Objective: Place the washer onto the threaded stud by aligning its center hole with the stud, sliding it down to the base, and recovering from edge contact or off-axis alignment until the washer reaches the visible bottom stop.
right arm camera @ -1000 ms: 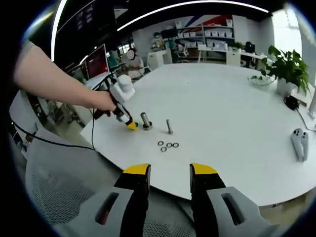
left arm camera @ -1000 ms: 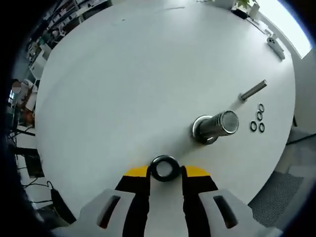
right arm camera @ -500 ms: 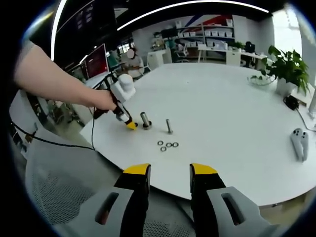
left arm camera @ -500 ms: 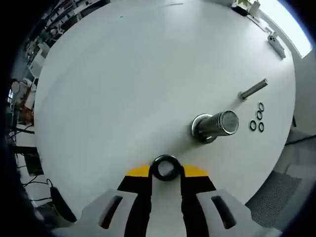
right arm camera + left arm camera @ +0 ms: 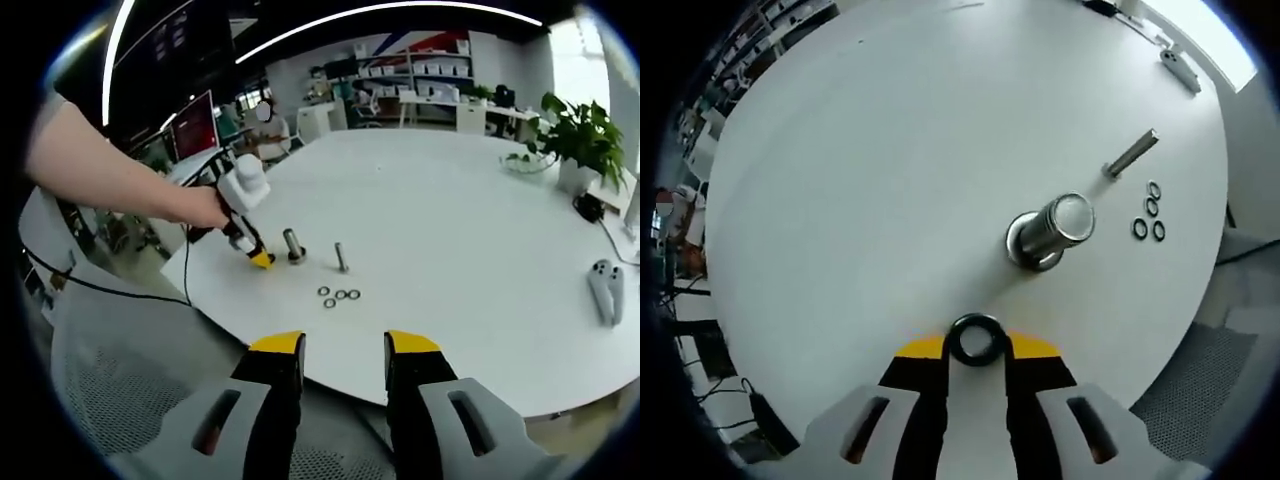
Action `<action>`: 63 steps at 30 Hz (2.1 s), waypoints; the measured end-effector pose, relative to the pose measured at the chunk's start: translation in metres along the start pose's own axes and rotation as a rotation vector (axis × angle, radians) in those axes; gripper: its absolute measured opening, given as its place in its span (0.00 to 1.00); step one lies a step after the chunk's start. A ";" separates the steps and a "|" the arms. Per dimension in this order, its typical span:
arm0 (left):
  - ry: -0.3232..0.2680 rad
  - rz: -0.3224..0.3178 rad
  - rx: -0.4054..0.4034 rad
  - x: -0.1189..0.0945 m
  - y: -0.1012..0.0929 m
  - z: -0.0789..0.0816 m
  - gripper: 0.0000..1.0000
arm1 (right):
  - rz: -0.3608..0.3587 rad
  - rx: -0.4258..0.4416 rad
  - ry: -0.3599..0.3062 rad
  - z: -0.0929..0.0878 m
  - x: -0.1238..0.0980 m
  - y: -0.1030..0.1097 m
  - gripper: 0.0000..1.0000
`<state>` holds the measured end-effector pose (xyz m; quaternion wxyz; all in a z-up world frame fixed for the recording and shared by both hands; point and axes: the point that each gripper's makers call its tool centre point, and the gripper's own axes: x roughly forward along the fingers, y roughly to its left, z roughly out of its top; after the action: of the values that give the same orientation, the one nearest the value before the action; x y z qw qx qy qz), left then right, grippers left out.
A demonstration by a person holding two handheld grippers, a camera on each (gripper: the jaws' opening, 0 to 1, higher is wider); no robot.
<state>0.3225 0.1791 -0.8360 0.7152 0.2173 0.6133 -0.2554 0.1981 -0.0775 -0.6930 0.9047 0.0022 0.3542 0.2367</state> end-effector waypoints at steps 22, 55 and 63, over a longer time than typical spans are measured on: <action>-0.114 -0.002 0.132 -0.055 0.001 0.035 0.19 | 0.013 -0.012 0.000 0.000 0.000 0.003 0.33; -0.113 -0.014 0.300 -0.056 -0.034 0.072 0.19 | 0.011 -0.025 -0.004 0.001 -0.001 0.002 0.33; -0.084 -0.003 0.349 -0.050 -0.033 0.072 0.19 | 0.010 -0.025 -0.005 0.001 -0.001 0.002 0.32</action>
<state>0.3503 0.1135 -0.7756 0.6911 0.3262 0.5296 -0.3680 0.1974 -0.0755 -0.6913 0.9045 -0.0069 0.3487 0.2455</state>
